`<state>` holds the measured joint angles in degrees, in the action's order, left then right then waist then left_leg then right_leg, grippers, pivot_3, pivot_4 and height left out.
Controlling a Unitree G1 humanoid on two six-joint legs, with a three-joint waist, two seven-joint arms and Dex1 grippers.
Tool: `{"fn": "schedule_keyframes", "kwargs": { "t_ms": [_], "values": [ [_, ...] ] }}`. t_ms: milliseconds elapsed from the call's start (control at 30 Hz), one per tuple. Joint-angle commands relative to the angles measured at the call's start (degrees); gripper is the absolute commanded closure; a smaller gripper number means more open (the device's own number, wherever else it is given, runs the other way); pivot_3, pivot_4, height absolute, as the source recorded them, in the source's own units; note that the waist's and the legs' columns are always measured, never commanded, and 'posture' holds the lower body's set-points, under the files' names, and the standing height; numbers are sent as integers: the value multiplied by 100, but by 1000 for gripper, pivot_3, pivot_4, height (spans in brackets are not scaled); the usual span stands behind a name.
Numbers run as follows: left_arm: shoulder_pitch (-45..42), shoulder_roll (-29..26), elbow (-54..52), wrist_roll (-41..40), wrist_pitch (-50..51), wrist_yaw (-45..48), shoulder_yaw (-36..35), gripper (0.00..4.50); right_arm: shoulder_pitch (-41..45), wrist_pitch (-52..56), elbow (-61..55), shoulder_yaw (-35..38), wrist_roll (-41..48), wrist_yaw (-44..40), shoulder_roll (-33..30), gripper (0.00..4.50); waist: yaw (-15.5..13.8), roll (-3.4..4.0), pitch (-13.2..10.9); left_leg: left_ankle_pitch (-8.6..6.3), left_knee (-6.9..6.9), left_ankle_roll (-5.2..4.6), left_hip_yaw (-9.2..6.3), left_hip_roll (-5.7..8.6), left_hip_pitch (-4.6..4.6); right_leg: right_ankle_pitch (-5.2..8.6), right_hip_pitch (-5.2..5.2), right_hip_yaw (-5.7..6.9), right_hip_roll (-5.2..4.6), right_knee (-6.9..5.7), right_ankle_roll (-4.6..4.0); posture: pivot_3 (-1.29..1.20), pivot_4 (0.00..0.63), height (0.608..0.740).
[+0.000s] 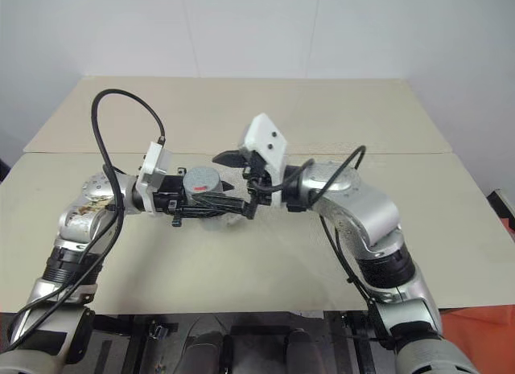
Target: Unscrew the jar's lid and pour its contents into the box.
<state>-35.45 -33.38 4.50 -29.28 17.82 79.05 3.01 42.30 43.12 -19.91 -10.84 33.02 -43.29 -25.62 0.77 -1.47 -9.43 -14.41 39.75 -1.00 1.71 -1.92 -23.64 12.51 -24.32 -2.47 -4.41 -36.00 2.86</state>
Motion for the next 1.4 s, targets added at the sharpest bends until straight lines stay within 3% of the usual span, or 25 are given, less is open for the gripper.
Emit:
{"fn": "schedule_keyframes", "kwargs": {
  "t_ms": [33,467,1033,1400],
  "values": [
    [61,-84,-385,-184,-1,174,-81,2536,-137,-161,6,736,-33,167,-278,58,-2,0,0,0,0,0,0,0,0,0,0,0,0,0,0,0,150,740],
    [-18,16,-201,-177,54,180,-84,2536,-585,-179,-467,1013,180,-191,-694,58,2,0,0,0,-1,0,0,-1,0,0,-1,-1,1,5,0,0,150,740],
    [-307,395,204,-34,14,95,-30,2536,166,-164,-621,22,-111,240,213,58,-3,-1,0,0,0,0,-1,0,-1,0,-1,0,1,2,0,0,150,740],
    [-292,353,142,-31,9,119,-38,2536,493,-412,162,-56,-281,-73,551,58,0,-1,0,0,1,0,-1,1,-2,0,0,0,0,-2,0,0,150,740]
  ]
}}
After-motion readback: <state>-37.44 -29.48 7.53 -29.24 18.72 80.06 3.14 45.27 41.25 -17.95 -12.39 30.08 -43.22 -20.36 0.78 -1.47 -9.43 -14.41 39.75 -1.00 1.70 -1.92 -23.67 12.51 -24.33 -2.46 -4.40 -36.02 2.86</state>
